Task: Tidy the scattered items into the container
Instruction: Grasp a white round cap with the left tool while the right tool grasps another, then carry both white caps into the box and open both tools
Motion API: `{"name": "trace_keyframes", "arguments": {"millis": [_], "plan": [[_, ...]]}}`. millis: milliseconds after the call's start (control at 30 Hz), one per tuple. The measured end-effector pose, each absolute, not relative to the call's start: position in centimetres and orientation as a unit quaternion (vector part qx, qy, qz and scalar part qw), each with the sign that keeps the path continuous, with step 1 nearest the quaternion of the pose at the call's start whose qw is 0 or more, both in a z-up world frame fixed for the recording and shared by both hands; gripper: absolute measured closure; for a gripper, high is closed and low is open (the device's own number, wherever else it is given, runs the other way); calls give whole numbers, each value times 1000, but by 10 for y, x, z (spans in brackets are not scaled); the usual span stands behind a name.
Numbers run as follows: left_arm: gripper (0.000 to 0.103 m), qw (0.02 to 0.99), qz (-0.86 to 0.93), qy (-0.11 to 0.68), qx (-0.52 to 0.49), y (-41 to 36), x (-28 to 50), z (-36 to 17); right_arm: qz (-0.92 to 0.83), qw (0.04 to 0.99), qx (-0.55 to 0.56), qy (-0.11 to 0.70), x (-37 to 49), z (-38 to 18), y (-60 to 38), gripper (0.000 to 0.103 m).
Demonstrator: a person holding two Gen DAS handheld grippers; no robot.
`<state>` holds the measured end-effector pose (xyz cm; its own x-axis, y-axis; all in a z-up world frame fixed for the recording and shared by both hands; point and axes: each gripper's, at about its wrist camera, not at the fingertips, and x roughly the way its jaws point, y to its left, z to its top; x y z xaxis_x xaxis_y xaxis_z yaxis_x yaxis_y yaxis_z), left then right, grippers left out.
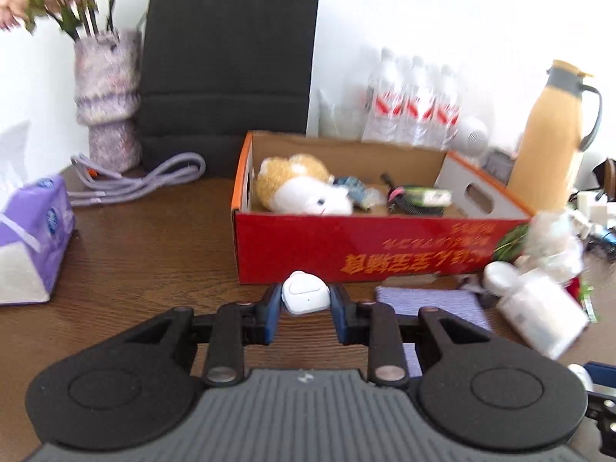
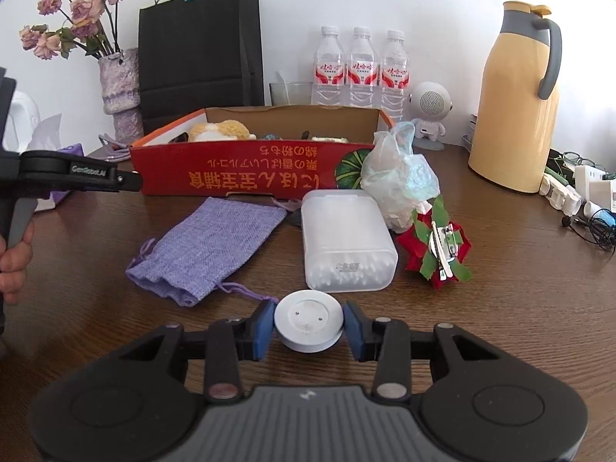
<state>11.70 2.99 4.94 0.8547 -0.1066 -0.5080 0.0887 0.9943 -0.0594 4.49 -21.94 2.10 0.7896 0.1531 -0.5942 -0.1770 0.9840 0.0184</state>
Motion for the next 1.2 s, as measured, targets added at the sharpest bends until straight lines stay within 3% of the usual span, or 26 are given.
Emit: {"name": "trace_keyframes", "arguments": {"millis": [367, 733, 967, 1200], "plan": [[75, 978, -43, 204, -26, -11, -24, 71, 110, 965, -19, 236, -16, 61, -211, 65], [75, 980, -44, 192, 3, -21, -102, 65, 115, 971, -13, 207, -86, 61, -210, 65], [75, 983, -56, 172, -12, -16, -73, 80, 111, 975, -11, 194, -66, 75, -216, 65], [75, 984, -89, 155, -19, -20, 66, 135, 141, 979, -39, 144, 48, 129, -201, 65]]}}
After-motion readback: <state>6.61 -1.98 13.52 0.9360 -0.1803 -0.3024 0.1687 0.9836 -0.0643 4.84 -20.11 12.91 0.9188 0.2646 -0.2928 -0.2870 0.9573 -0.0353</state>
